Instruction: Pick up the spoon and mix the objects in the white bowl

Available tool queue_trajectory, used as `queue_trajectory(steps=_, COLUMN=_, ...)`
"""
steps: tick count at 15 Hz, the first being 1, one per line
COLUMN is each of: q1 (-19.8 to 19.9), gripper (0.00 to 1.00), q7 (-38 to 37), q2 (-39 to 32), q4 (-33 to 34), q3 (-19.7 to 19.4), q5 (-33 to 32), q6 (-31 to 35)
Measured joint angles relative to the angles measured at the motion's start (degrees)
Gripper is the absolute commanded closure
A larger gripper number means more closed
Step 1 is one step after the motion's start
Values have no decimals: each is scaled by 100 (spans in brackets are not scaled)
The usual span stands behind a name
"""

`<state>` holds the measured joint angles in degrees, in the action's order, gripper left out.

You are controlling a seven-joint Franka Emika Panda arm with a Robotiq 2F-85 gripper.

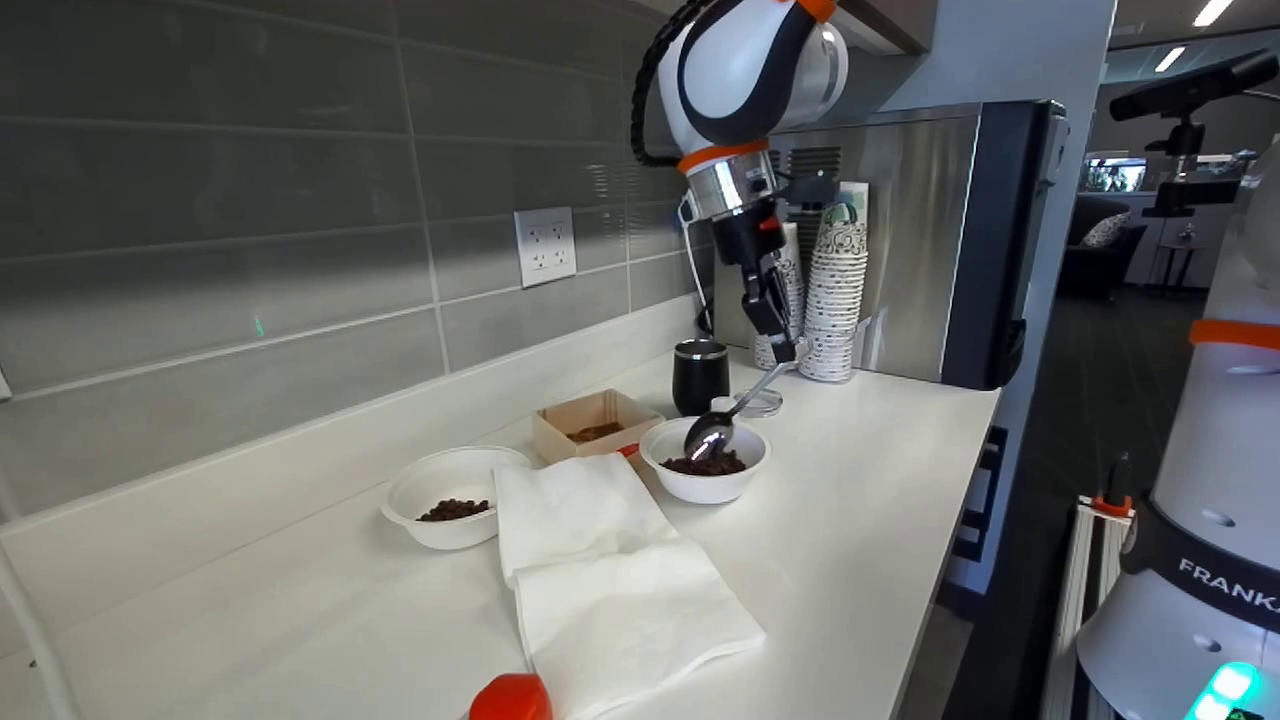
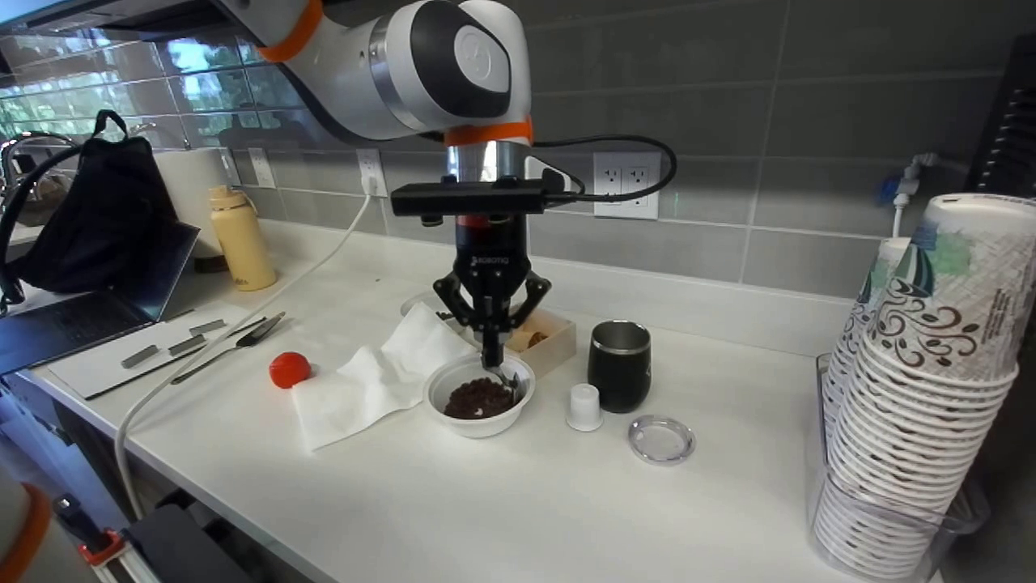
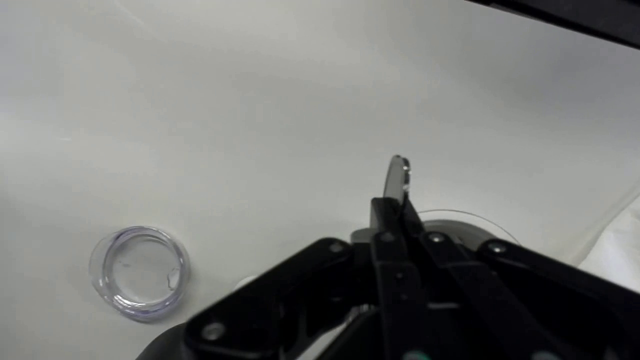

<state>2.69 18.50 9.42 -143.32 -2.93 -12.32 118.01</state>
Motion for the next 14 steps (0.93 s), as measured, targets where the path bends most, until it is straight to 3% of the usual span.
queue_trajectory(steps=3, q1=-1, gripper=99, q7=-208, q2=3, q4=-53, q3=64, q5=-396, q6=-84)
queue_trajectory(steps=7, q1=-57, gripper=99, q7=-45, q2=20, q4=-56, q3=96, q5=-323, q6=-486)
queue_trajectory(steps=14, q1=-77, gripper=99, q7=614, q2=21, q4=-52, q3=16, q5=695, q6=-580)
